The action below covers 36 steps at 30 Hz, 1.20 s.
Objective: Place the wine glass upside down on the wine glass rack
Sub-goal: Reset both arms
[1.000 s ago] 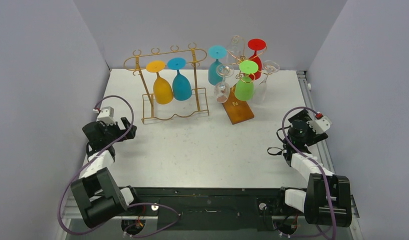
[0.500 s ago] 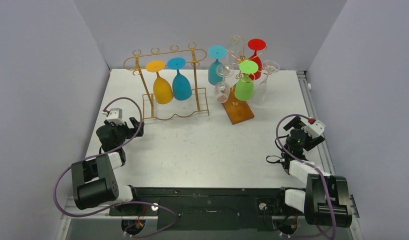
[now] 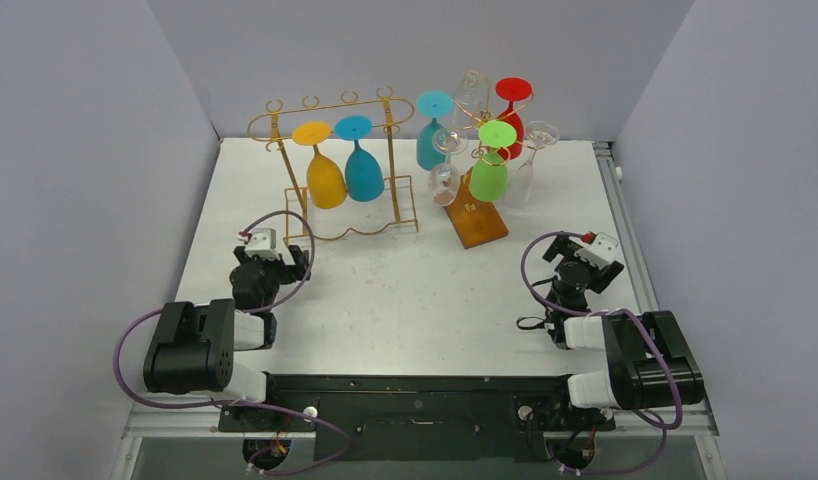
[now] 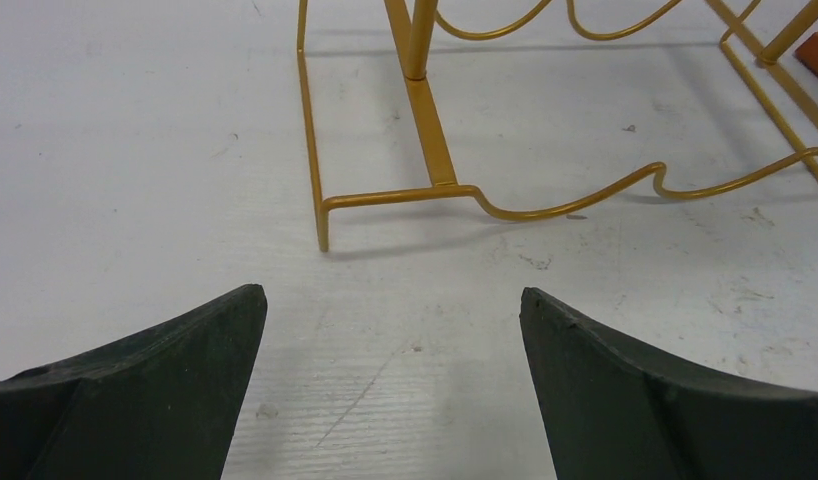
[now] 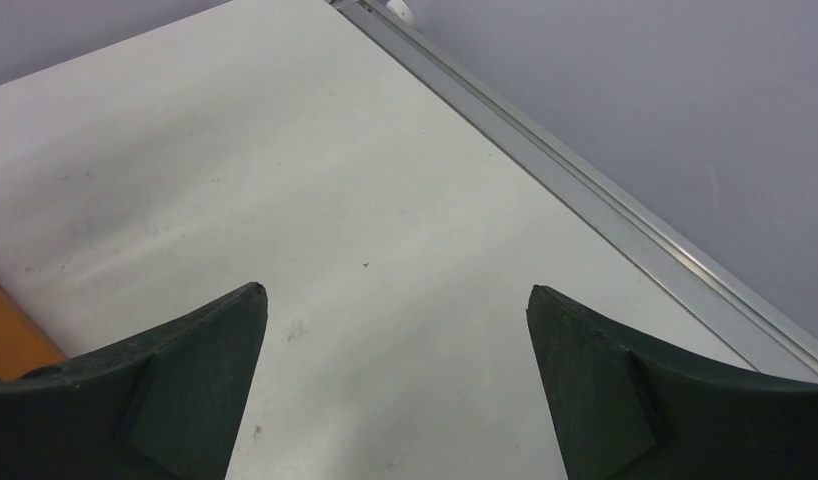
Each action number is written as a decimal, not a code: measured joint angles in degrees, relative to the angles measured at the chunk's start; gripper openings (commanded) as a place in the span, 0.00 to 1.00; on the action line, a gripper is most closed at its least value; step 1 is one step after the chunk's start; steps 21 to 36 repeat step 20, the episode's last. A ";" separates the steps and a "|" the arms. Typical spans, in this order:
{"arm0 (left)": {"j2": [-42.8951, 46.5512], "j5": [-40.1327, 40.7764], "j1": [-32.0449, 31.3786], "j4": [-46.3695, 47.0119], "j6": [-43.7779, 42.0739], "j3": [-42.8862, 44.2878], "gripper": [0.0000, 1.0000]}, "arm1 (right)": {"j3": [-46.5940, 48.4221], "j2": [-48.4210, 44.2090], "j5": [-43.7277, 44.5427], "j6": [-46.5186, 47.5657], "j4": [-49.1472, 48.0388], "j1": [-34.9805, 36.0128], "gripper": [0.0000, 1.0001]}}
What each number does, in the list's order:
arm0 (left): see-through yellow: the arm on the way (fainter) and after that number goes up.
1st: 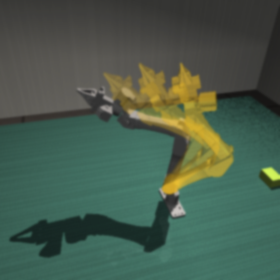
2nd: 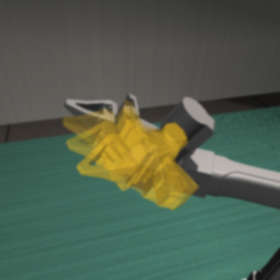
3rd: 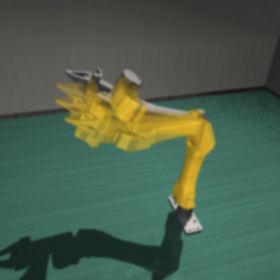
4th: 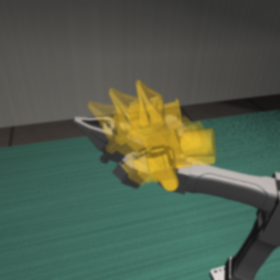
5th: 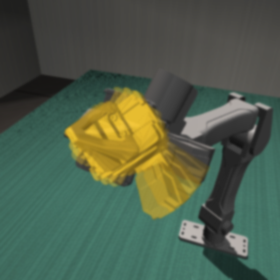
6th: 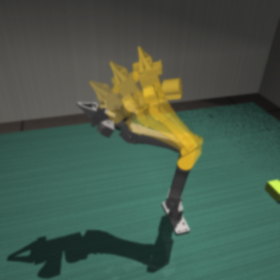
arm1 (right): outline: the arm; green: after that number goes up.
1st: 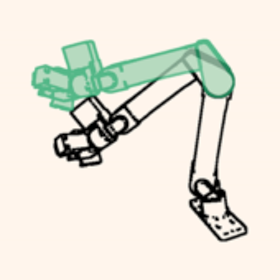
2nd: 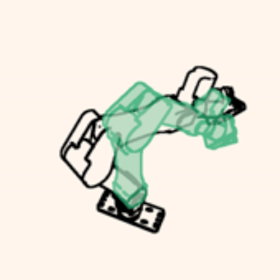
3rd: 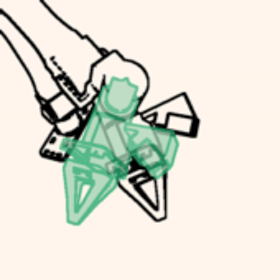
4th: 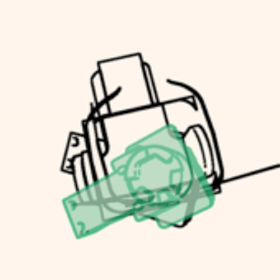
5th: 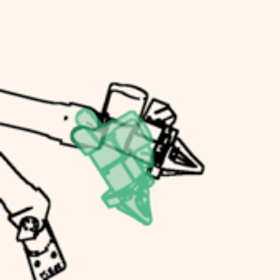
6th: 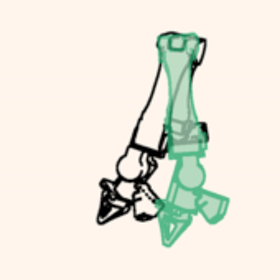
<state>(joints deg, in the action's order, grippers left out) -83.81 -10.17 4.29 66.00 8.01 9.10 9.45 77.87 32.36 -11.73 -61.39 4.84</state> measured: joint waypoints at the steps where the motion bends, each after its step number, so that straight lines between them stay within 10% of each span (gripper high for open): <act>1: -0.15 2.05 -1.11 -1.64 -0.50 0.63 0.96 | 0.59 0.33 0.11 0.17 0.46 -0.15 0.99; 36: -0.74 13.79 -5.51 -4.79 -2.97 4.94 0.96 | 3.02 0.76 -0.02 0.61 1.46 -0.76 0.99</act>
